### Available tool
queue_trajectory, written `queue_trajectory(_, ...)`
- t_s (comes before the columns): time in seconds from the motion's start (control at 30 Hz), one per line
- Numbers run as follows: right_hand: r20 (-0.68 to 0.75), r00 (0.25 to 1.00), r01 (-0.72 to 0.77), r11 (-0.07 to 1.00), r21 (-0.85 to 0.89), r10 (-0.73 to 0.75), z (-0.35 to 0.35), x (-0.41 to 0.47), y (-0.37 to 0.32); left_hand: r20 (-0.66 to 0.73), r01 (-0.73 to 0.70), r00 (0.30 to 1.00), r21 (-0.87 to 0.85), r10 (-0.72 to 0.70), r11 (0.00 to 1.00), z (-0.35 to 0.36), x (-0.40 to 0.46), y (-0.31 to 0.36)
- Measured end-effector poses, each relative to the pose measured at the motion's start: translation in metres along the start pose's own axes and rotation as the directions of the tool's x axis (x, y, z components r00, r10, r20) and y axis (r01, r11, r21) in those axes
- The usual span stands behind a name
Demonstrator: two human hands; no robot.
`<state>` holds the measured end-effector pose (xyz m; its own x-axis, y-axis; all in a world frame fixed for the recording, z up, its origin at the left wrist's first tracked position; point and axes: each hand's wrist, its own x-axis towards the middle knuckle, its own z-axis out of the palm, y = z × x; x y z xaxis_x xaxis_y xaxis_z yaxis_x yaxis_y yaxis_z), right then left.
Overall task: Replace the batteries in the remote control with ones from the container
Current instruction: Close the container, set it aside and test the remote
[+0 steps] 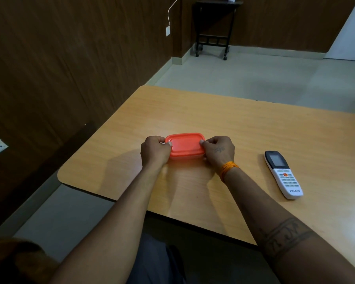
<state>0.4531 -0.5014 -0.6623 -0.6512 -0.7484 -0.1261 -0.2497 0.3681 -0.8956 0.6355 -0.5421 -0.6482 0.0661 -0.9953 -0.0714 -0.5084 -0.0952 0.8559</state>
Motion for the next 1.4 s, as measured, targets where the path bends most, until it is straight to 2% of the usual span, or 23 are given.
queue_trajectory(0.17, 0.083, 0.993, 0.087, 0.996, 0.023, -0.088, -0.011, -0.009, 0.003, 0.003, -0.027, 1.000, -0.025, 0.027, 0.999, -0.008, -0.008, 0.004)
queue_trajectory(0.3, 0.178, 0.965, 0.174, 0.978, 0.116, -0.193, -0.021, -0.020, -0.001, 0.231, -0.047, 0.972, 0.057, 0.033, 0.997, -0.007, -0.020, 0.010)
queue_trajectory(0.4, 0.158, 0.958, 0.215, 0.963, 0.162, -0.240, -0.020, -0.025, -0.006, 0.295, -0.083, 0.954, 0.077, 0.057, 0.994, 0.002, -0.028, 0.013)
queue_trajectory(0.57, 0.026, 1.000, -0.005, 0.982, 0.191, 0.000, 0.001, -0.039, -0.009, 0.273, -0.081, 0.959, -0.011, 0.081, 0.997, 0.014, -0.034, 0.017)
queue_trajectory(0.67, -0.028, 0.996, 0.087, 0.991, 0.103, -0.084, 0.006, -0.049, -0.006, 0.273, -0.022, 0.961, -0.068, 0.040, 0.997, 0.019, -0.038, 0.017)
queue_trajectory(0.77, -0.020, 0.988, 0.153, 0.982, 0.110, -0.151, 0.010, -0.055, -0.002, 0.240, 0.021, 0.971, -0.072, -0.003, 0.997, 0.017, -0.038, 0.019)
queue_trajectory(0.97, -0.024, 0.999, 0.046, 0.984, 0.171, -0.043, 0.014, -0.055, -0.006, 0.202, 0.035, 0.979, -0.091, -0.016, 0.995, 0.015, -0.035, 0.017)
queue_trajectory(1.17, -0.013, 0.999, 0.049, 0.978, 0.202, -0.048, 0.015, -0.056, -0.009, 0.173, 0.025, 0.985, -0.114, -0.004, 0.993, 0.012, -0.038, 0.021)
queue_trajectory(1.4, -0.026, 0.993, 0.114, 0.992, 0.056, -0.112, 0.020, -0.080, -0.008, 0.091, 0.058, 0.995, -0.138, -0.045, 0.989, 0.006, -0.036, 0.020)
